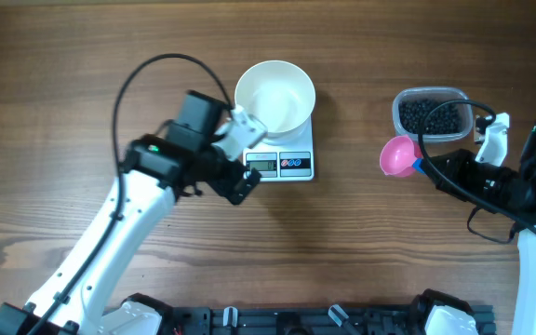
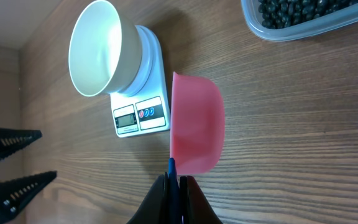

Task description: Scoop item into bowl and weigh 150g on scale

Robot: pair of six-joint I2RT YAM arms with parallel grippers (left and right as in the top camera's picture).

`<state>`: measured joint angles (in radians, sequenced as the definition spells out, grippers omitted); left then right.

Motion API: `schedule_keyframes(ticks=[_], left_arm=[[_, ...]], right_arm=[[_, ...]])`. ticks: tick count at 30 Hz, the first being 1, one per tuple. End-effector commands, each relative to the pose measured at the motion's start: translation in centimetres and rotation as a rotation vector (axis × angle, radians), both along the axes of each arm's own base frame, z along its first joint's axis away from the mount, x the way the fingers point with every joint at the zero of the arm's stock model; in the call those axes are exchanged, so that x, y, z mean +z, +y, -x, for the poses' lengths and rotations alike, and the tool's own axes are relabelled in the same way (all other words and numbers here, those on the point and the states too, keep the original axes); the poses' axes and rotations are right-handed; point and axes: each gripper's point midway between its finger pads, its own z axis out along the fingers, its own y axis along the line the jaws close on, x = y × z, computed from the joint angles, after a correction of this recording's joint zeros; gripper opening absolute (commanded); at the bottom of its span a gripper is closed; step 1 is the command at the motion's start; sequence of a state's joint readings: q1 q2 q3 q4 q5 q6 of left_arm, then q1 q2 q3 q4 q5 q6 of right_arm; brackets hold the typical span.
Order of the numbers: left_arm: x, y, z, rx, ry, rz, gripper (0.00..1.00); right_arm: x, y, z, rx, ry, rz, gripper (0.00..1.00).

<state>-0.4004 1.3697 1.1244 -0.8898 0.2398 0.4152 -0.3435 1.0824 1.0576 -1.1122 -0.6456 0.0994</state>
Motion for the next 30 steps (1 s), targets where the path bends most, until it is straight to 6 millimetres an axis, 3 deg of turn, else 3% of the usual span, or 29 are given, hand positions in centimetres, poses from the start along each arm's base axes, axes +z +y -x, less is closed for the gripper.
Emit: schedule_keyframes(ticks=[1, 3, 7, 11, 14, 22, 30], left_arm=[[-0.9, 1.3, 0.7, -0.096, 0.029, 0.148, 1.0], [-1.8, 2.8, 0.7, -0.038, 0.024, 0.153, 0.99], [-1.7, 4.2, 0.4, 0.169, -0.072, 0.174, 0.99], [-0.2, 4.3, 1.3, 0.127, -0.247, 0.222, 1.0], [-0.2, 3.5, 2.0, -0.008, -0.312, 0.223, 1.0], [-5.2, 3.0, 1.7, -0.098, -0.174, 0.169, 1.0], [-5.3, 2.9, 1.0, 0.031, -0.115, 0.225, 1.0]], right_arm=[[1.0, -0.2, -0.2, 0.011, -0.042, 0.026, 0.04], [1.0, -0.2, -0.2, 0.011, -0.043, 0.027, 0.04], [1.0, -0.2, -0.2, 0.01, -0.042, 0.026, 0.04], [1.0, -0.2, -0.2, 0.011, -0.042, 0.026, 0.04], [0.8, -0.5, -0.2, 0.004, -0.036, 0.043, 0.04], [0.8, -0.5, -0.2, 0.001, -0.033, 0.044, 0.04], [0.8, -0.5, -0.2, 0.001, -0.034, 0.044, 0.04]])
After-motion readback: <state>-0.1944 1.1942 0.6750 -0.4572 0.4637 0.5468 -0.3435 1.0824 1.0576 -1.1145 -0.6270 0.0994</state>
